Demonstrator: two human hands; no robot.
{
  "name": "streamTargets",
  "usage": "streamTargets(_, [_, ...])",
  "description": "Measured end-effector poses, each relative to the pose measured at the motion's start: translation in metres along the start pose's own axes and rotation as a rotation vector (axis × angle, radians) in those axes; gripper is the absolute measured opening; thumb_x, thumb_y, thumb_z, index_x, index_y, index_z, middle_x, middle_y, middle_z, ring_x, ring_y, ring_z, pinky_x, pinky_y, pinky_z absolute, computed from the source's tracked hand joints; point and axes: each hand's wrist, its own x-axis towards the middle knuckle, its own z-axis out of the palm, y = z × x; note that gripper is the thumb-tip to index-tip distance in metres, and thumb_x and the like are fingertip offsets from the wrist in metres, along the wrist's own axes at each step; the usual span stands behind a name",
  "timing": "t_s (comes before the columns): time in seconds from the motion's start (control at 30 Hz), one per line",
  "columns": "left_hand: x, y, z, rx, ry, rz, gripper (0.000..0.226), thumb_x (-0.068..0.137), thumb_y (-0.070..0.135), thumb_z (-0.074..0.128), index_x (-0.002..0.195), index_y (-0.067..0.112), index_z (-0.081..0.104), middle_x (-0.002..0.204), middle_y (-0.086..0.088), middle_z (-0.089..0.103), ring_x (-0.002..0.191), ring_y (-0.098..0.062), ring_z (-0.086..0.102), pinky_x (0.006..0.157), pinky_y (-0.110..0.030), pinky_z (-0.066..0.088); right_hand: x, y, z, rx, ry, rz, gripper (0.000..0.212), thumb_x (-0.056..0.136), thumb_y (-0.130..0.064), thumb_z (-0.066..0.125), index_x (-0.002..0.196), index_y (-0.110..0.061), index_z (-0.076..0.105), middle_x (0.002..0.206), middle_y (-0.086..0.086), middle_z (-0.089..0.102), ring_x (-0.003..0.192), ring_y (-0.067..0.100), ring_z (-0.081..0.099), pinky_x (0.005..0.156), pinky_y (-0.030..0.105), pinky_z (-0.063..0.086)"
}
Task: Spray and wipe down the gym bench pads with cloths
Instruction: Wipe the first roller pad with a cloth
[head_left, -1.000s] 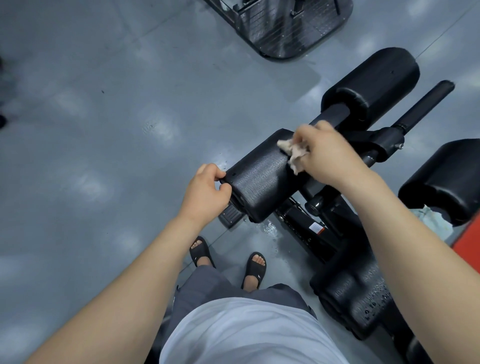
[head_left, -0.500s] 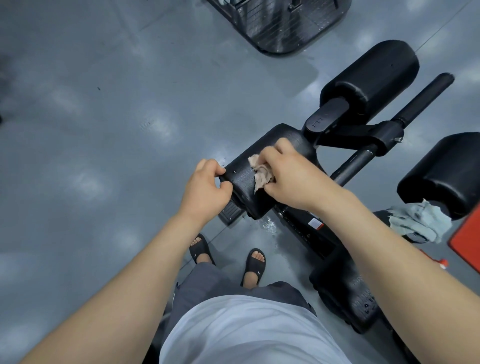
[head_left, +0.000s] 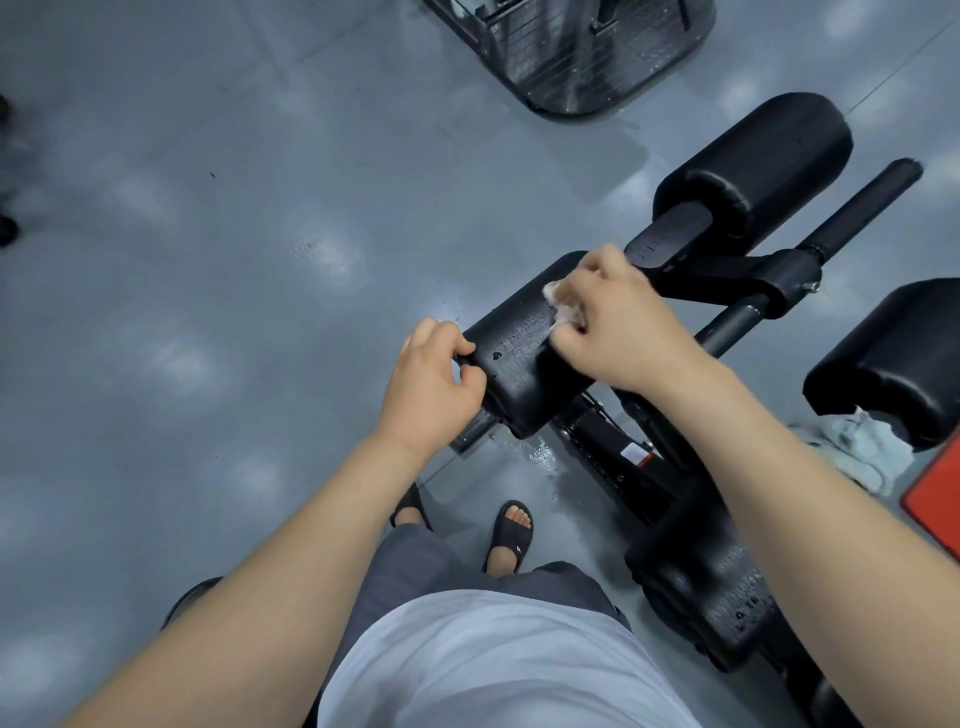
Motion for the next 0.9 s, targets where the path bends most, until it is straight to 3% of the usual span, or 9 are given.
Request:
streamTargets(0.1, [0.001, 0.002, -0.001, 0.017, -0.006, -0.006, 0.012, 0.084, 0.008, 0.059, 0.094, 0.016, 0.058, 0.097, 0.011, 0.046, 0.098, -0.018, 0.053, 0.087, -0.034, 0.049, -0.016, -0.022, 0.011, 0.037, -0.081, -0.137, 0.030, 0.086, -0.046, 0.057, 0.102, -0.023, 0.068, 0.116, -0.007, 0.047, 0.104, 0.024, 0.051, 0.092, 0.035, 0.047])
streamTargets(0.2, [0.003, 0.001, -0.001, 0.012, -0.013, -0.009, 0.011, 0.084, 0.008, 0.059, 0.093, 0.015, 0.059, 0.094, 0.016, 0.043, 0.097, -0.017, 0.052, 0.086, -0.033, 0.048, -0.011, -0.014, 0.014, 0.032, -0.054, -0.233, 0.021, 0.094, -0.036, 0.052, 0.099, -0.021, 0.067, 0.115, -0.001, 0.050, 0.097, 0.030, 0.055, 0.082, 0.038, 0.050])
streamTargets(0.3, [0.002, 0.002, -0.002, 0.018, -0.010, -0.001, 0.012, 0.084, 0.007, 0.059, 0.093, 0.015, 0.059, 0.095, 0.013, 0.045, 0.097, -0.016, 0.051, 0.085, -0.033, 0.048, 0.010, 0.009, 0.005, -0.033, 0.062, -0.113, 0.012, 0.094, -0.018, 0.059, 0.101, -0.019, 0.068, 0.118, 0.007, 0.050, 0.100, 0.036, 0.056, 0.082, 0.035, 0.047])
streamTargets(0.43, [0.001, 0.001, -0.002, 0.014, -0.010, -0.004, 0.012, 0.084, 0.007, 0.059, 0.094, 0.014, 0.060, 0.098, 0.007, 0.049, 0.099, -0.017, 0.050, 0.087, -0.036, 0.049, 0.031, 0.029, -0.006, -0.093, 0.124, 0.124, 0.029, 0.098, -0.014, 0.054, 0.126, -0.013, 0.061, 0.127, 0.015, 0.049, 0.111, 0.043, 0.052, 0.088, 0.038, 0.045])
streamTargets(0.5, [0.001, 0.000, -0.001, 0.009, -0.004, -0.003, 0.013, 0.084, 0.007, 0.059, 0.094, 0.014, 0.060, 0.098, 0.007, 0.049, 0.098, -0.016, 0.050, 0.087, -0.038, 0.050, 0.032, 0.026, -0.003, -0.117, 0.108, 0.119, 0.035, 0.097, -0.010, 0.052, 0.131, -0.008, 0.060, 0.127, 0.017, 0.051, 0.113, 0.045, 0.050, 0.091, 0.040, 0.044])
streamTargets(0.63, [0.000, -0.001, 0.000, -0.009, 0.000, -0.007, 0.014, 0.083, 0.007, 0.058, 0.094, 0.015, 0.061, 0.098, 0.007, 0.049, 0.100, -0.017, 0.051, 0.087, -0.040, 0.051, 0.013, -0.004, 0.013, -0.063, 0.060, -0.073, 0.028, 0.086, -0.003, 0.052, 0.107, -0.008, 0.069, 0.110, 0.012, 0.056, 0.096, 0.041, 0.054, 0.084, 0.035, 0.045])
streamTargets(0.73, [0.000, -0.003, -0.001, -0.025, 0.002, 0.000, 0.015, 0.082, 0.007, 0.055, 0.094, 0.015, 0.061, 0.097, 0.007, 0.049, 0.100, -0.019, 0.053, 0.086, -0.042, 0.051, -0.002, -0.016, 0.022, -0.016, -0.055, -0.228, 0.030, 0.087, -0.007, 0.058, 0.113, -0.014, 0.071, 0.111, 0.005, 0.055, 0.095, 0.035, 0.055, 0.084, 0.038, 0.050])
streamTargets(0.9, [-0.002, -0.003, -0.003, -0.061, 0.002, 0.025, 0.017, 0.080, 0.009, 0.050, 0.091, 0.013, 0.063, 0.099, 0.003, 0.055, 0.100, -0.021, 0.056, 0.086, -0.041, 0.051, 0.020, 0.013, 0.004, -0.037, 0.107, -0.005, 0.028, 0.090, -0.008, 0.058, 0.110, -0.018, 0.075, 0.120, 0.012, 0.052, 0.101, 0.042, 0.056, 0.087, 0.042, 0.052])
